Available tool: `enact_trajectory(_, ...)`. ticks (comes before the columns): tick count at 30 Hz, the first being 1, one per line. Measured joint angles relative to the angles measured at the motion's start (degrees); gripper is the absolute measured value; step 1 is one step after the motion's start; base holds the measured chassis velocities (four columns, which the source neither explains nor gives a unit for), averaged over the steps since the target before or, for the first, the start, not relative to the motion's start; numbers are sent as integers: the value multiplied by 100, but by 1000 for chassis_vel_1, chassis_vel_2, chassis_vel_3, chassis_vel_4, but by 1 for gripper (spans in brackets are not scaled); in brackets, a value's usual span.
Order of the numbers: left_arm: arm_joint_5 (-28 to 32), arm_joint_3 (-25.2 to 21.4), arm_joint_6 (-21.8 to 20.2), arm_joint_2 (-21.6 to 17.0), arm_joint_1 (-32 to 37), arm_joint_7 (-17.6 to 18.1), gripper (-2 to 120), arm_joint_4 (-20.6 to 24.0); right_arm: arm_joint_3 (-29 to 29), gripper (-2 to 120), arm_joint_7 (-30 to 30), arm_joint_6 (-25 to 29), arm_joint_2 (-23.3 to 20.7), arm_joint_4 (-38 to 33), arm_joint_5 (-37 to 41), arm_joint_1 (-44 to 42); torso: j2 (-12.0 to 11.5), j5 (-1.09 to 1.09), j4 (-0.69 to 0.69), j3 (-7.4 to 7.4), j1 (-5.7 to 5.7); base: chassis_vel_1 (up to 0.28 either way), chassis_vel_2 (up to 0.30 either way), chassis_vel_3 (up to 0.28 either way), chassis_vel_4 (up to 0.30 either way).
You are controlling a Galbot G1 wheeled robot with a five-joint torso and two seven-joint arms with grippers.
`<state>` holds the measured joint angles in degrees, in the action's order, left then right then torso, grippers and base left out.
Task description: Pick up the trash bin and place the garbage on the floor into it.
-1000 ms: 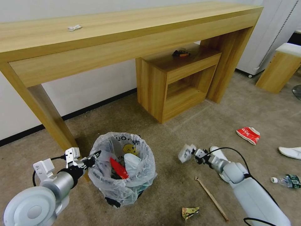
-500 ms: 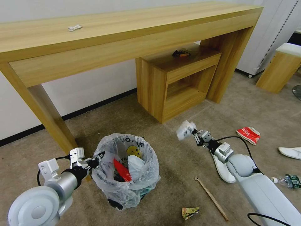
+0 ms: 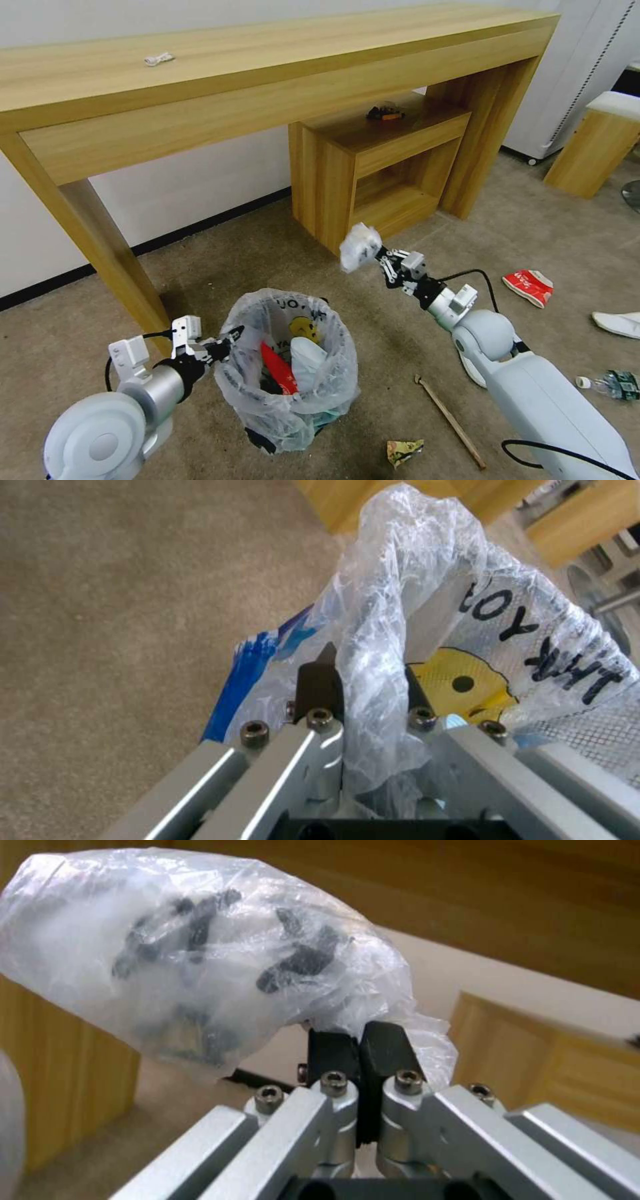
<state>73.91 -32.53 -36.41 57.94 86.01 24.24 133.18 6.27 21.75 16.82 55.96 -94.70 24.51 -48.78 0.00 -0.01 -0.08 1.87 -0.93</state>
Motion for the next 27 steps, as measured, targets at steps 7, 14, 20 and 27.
enact_trajectory(7, 1, 176, -4, -51, -184, -34, 3, -135, -428, 0, 10, 44, 111, -9, 240, 333, 0, 0, -1, 0, 0, 0, 0, 0, 0)
enact_trajectory(14, 31, 295, -7, -41, -323, -73, 3, -216, -853, 0, 400, 264, 235, 256, 268, 620, 0, 0, 0, 0, 0, 0, 0, 0, 0)
enact_trajectory(20, 65, 333, -7, -34, -427, -84, 3, -280, -984, 0, 963, 378, 262, 354, 265, 661, 0, 1, 0, 0, 0, 0, 0, 0, 0)
enact_trajectory(27, 69, 338, -8, -46, -500, -87, 3, -380, -925, 0, 1599, 491, 163, 219, 336, 616, 0, 0, 0, 0, 0, 0, 0, 0, 0)
